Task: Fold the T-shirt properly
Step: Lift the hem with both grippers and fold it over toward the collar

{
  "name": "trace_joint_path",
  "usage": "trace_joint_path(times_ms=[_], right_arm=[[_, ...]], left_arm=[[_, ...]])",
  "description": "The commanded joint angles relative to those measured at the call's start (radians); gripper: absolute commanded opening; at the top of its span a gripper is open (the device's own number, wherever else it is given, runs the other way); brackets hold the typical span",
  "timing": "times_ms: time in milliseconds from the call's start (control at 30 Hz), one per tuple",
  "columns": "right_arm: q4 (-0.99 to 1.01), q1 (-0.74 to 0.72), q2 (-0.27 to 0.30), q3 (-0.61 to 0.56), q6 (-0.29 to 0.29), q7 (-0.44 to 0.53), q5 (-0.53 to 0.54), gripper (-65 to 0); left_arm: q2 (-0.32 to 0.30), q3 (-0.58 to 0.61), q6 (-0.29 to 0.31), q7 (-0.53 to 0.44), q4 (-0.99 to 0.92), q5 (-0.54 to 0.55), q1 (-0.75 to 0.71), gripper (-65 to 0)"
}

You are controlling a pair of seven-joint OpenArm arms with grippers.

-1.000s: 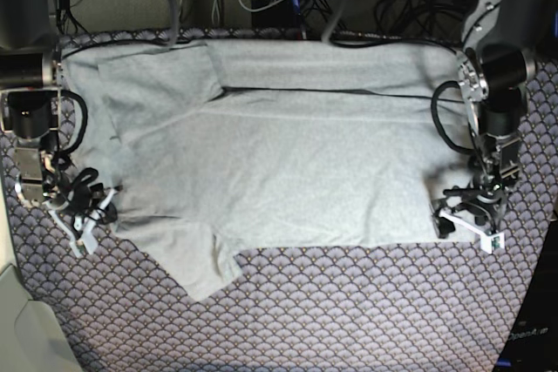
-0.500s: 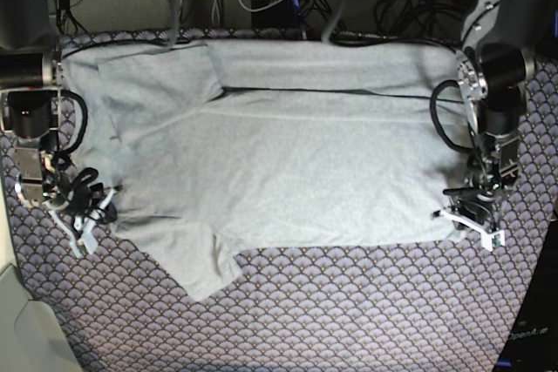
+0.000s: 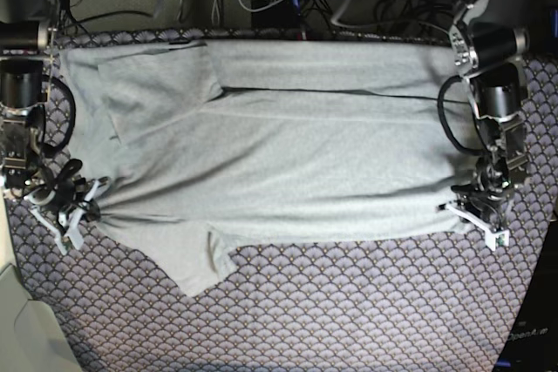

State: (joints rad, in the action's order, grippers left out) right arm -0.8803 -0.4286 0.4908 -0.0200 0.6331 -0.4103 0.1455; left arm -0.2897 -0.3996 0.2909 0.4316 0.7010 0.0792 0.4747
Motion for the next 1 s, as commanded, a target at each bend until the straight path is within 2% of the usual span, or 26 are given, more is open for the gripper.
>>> trace_joint_path(times_ms=[0,133,367,533,733,967], right_arm=[[-0.047,-0.006,0.024,0.027,0.0,0.006,0.007,-65.0],[-0.187,0.076,0.024,0.081,0.0,-0.045,0.007,-65.0],[-0.428,0.241,0.019,0.165,0.001,-0.124,0.007,-65.0],[-0.492,0.314,0.018,0.196,0.001,-0.126,0.007,-65.0],[-0.567,0.417,0.018,0.237,0.001,-0.126,0.007,-65.0],[-0.629,0.474,0.018,0.265,0.003,-0.126,0.007,-65.0]], left_arm=[[-0.021,0.004,-0.002,-0.001,0.046,0.027,0.02,-64.5],[-0.027,0.004,-0.002,0.045,0.118,0.074,-0.024,-64.5],[-0.027,-0.003,-0.002,0.082,0.194,0.078,-0.092,-64.5],[-0.03,-0.003,-0.002,0.082,0.259,0.078,-0.138,-64.5],[-0.047,-0.006,0.0,0.164,0.357,0.087,-0.179,-64.5],[-0.078,-0.006,0.0,0.26,0.466,0.224,-0.216,-64.5]])
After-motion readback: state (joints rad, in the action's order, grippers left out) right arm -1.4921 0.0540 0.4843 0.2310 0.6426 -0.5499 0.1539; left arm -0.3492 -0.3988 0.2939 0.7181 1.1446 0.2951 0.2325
